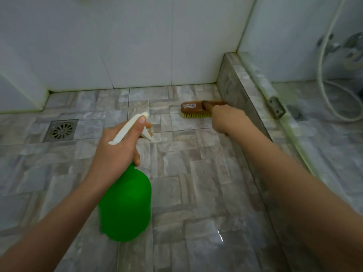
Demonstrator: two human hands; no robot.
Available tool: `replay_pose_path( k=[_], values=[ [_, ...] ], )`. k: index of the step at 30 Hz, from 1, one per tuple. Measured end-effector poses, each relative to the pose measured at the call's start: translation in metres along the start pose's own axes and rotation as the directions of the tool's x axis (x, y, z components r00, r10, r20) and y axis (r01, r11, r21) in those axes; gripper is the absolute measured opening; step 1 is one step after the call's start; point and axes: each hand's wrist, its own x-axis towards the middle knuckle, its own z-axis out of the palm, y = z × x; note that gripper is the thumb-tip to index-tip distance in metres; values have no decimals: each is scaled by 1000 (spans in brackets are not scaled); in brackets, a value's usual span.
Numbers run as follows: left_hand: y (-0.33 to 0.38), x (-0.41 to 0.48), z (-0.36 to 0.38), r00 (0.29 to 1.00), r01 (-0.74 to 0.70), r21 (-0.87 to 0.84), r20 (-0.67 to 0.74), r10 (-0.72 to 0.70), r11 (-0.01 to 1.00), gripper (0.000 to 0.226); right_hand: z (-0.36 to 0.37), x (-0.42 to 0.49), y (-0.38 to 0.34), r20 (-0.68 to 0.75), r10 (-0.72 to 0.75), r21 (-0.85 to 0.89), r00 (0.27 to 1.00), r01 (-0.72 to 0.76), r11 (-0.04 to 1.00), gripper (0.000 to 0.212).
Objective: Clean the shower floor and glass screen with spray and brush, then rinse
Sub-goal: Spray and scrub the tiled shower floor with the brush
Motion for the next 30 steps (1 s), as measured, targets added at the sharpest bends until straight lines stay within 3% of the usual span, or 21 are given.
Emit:
replay_pose_path(
  k=[3,6,10,12,16,19,22,25,27,30],
  values=[
    [-6,13,2,999,19,-17,-38,-19,1000,31,-11,28,-6,-77,-41,43,996,45,998,73],
    [-8,21,2,998,30,-40,-51,-32,999,25,-33,60,-2,-35,-95,71,995,97,993,81],
    [-10,29,-1,997,13,-47,-70,-16,999,25,-46,40,-18,75,-25,-4,997,25,1000,45],
    [-11,33,-4,995,19,-63,-93,-25,998,27,-33,30,-29,82,-16,24,997,14,1000,43],
    [-12,37,-7,994,19,-62,-111,-26,998,26,-5,53,-37,-92,-80,219,993,98,971,76],
    [-15,39,-11,992,11,-53,-122,-17,999,31,-5,41,-53,-40,-58,207,997,65,976,71],
    [-18,41,-20,989,6,-52,-144,-13,999,36,-2,-7,-73,108,-96,202,990,73,977,72],
    [-19,37,-30,988,8,-80,-156,-20,997,34,16,-4,-96,-2,-184,191,983,181,965,82],
    [-19,34,-39,986,0,-92,-169,-16,996,33,14,22,-111,-67,-164,209,984,175,962,85],
    [-19,29,-55,983,-12,-89,-186,-5,996,30,-15,20,-126,52,-119,153,992,110,982,59]
  ],
)
